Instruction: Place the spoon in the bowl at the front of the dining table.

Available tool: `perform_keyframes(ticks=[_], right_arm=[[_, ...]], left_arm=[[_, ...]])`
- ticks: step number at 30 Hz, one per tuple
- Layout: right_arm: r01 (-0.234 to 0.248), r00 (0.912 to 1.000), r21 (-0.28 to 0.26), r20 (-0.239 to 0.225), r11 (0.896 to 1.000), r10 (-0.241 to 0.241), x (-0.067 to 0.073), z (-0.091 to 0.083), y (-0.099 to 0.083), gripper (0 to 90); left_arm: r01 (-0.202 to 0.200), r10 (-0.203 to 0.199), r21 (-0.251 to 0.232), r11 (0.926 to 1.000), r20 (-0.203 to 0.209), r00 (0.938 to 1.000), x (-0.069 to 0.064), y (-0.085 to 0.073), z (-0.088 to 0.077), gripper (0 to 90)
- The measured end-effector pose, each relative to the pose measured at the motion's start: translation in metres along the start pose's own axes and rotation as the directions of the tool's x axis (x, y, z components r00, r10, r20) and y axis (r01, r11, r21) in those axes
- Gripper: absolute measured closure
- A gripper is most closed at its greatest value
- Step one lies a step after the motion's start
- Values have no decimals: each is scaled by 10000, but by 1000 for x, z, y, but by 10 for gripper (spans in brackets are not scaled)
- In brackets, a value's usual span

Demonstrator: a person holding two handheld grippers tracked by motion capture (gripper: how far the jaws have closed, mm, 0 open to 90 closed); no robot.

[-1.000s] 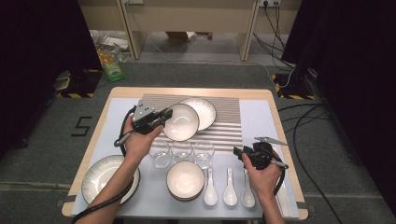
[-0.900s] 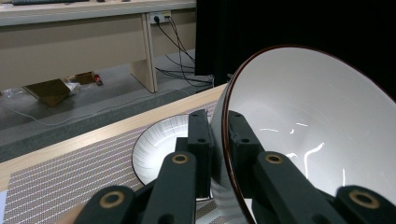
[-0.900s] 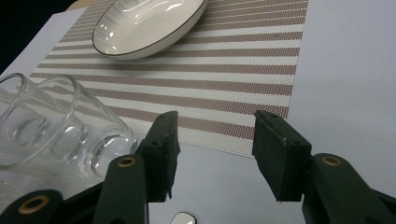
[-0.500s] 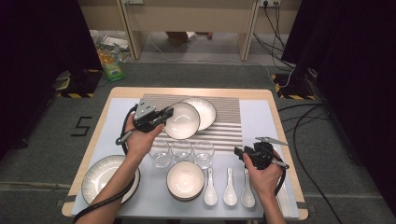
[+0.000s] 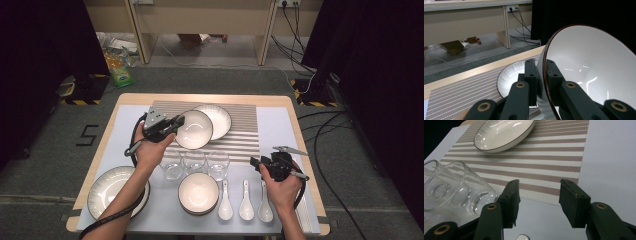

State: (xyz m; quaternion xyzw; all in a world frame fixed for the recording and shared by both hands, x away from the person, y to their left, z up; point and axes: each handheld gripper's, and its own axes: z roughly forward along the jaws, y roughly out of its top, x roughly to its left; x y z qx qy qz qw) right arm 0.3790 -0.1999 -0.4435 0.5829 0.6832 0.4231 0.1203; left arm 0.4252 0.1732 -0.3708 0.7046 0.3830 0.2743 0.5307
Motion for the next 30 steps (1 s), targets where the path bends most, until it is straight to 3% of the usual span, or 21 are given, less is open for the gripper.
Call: perform_keyframes(ticks=[30], right_arm=[[-129, 9999, 52, -83, 9999, 129, 0, 1, -1, 508]], left_arm=[[147, -146, 54, 9999, -175, 9997, 6, 6, 15, 815]])
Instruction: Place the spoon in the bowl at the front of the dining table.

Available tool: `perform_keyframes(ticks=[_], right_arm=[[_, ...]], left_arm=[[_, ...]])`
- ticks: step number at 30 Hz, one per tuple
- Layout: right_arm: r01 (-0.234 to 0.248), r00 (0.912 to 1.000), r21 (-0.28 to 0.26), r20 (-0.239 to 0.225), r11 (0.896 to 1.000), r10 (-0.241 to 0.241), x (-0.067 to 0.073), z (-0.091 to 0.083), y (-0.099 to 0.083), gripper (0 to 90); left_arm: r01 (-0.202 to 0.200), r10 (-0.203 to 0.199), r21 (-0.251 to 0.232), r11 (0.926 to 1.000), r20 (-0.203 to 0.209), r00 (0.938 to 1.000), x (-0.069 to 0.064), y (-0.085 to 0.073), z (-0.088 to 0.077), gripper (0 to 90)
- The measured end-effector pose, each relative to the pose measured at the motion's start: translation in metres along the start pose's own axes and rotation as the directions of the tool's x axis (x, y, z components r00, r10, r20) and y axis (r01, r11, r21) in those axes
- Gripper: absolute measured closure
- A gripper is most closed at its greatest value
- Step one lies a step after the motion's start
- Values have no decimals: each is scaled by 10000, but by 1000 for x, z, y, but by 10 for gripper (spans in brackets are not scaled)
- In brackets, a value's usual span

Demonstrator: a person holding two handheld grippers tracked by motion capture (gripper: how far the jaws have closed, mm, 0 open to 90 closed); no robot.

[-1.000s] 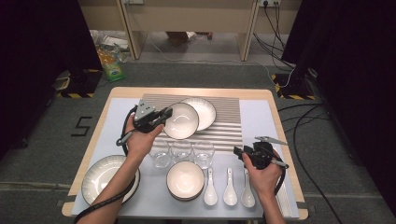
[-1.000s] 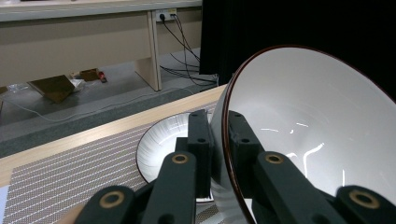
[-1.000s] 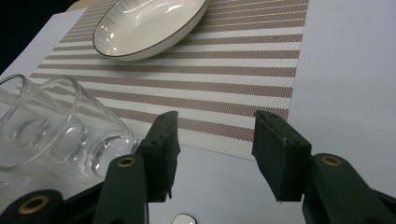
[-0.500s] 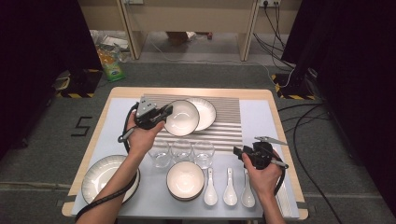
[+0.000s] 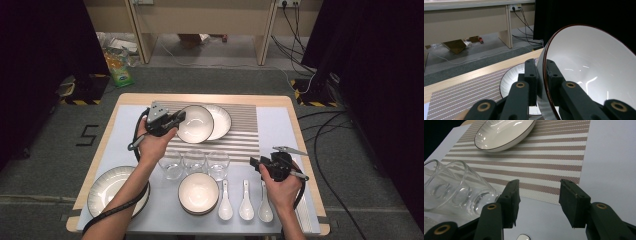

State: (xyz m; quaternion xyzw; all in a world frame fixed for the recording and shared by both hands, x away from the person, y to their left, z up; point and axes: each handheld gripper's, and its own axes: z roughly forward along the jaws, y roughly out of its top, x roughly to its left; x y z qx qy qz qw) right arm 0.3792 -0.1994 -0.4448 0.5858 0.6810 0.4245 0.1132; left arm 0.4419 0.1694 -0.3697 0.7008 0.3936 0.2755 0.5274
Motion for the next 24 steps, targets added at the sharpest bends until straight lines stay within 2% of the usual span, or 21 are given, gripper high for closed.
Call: perform_keyframes(ticks=[24], right_arm=[[57, 10000, -22, 74, 10000, -57, -2, 0, 0, 509]], left_arm=[[23, -22, 180, 9998, -24, 10000, 2, 1, 9, 814]])
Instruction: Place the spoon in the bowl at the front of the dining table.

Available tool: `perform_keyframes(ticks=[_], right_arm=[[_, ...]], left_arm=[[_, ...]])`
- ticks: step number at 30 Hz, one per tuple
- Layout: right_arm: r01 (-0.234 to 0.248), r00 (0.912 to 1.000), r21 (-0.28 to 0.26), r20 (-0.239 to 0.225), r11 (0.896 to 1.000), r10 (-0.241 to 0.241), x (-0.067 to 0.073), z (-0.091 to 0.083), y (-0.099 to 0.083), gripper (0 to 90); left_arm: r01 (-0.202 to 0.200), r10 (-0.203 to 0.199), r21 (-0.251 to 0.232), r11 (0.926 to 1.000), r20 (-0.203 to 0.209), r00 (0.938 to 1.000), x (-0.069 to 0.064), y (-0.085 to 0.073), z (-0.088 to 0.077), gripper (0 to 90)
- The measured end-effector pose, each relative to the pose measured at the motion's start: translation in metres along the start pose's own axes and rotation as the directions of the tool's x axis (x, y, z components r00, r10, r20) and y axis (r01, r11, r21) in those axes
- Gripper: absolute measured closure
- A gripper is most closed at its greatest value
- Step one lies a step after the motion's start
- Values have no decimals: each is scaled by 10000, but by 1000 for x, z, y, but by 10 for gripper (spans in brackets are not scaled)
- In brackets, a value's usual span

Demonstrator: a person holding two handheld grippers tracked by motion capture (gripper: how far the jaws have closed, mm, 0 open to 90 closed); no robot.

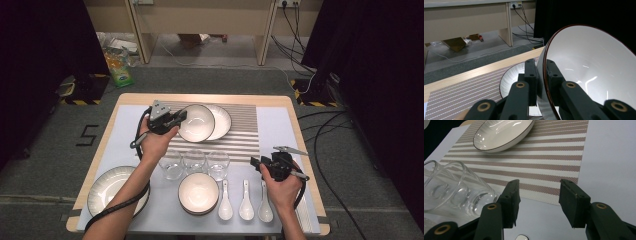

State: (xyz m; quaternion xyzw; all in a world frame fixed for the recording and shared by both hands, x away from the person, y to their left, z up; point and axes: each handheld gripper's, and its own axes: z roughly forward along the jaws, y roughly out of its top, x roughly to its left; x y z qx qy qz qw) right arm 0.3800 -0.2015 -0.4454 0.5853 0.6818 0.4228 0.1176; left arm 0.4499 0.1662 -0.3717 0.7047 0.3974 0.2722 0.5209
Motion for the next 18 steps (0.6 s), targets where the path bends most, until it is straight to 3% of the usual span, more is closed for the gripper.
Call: perform_keyframes(ticks=[18], right_arm=[[-29, 10000, 23, -18, 10000, 29, 0, 1, 0, 511]], left_arm=[[143, -143, 36, 9999, -56, 9999, 2, 1, 5, 815]])
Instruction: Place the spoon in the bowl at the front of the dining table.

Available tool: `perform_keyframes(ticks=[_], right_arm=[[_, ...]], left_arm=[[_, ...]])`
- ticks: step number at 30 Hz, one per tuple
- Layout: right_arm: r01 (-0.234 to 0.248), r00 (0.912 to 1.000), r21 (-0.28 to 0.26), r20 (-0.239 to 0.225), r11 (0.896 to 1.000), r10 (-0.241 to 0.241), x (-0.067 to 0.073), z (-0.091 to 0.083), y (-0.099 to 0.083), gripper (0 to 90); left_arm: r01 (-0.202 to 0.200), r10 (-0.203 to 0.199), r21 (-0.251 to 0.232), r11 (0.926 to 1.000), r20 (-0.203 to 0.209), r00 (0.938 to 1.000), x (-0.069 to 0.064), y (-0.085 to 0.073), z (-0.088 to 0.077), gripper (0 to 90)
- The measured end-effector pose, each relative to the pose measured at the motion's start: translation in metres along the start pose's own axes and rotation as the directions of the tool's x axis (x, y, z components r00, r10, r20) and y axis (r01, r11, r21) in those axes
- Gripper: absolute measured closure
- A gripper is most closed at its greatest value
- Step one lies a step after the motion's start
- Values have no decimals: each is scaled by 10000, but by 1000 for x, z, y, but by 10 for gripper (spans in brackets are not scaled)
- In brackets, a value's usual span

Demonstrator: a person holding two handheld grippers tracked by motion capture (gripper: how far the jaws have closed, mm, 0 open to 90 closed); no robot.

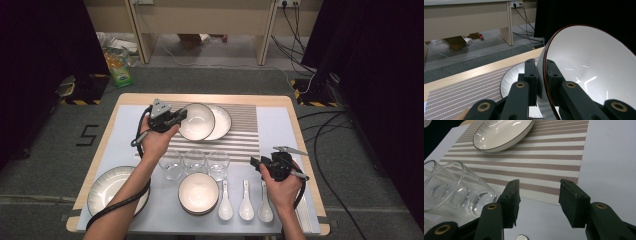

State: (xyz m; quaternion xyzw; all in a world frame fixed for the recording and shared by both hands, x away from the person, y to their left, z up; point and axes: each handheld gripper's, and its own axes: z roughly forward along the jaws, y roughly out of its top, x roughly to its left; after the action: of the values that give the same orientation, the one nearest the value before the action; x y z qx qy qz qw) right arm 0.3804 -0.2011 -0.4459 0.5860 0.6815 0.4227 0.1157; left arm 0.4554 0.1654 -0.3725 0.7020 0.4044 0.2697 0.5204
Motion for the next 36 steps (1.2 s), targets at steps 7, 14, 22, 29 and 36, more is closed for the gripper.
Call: perform_keyframes(ticks=[7, 14, 22, 29, 36], right_arm=[[6, 10000, -2, 12, 10000, -6, 0, 0, 0, 510], [-8, 10000, -23, -12, 10000, 8, 0, 0, 0, 511], [-6, 10000, -10, -9, 10000, 6, -1, 1, 0, 510], [6, 10000, -11, -18, 10000, -6, 0, 1, 0, 510], [21, 10000, 48, -20, 10000, -20, -1, 2, -1, 510]], left_arm=[[15, -15, 25, 10000, -7, 10000, 0, 0, 2, 814], [20, -20, 51, 10000, -11, 10000, 1, 1, 3, 814], [29, -29, 53, 10000, -10, 10000, 1, 3, 5, 814], [0, 0, 50, 10000, -55, 10000, 1, 3, 7, 814], [1, -1, 133, 9999, -22, 10000, 1, 2, 9, 814]])
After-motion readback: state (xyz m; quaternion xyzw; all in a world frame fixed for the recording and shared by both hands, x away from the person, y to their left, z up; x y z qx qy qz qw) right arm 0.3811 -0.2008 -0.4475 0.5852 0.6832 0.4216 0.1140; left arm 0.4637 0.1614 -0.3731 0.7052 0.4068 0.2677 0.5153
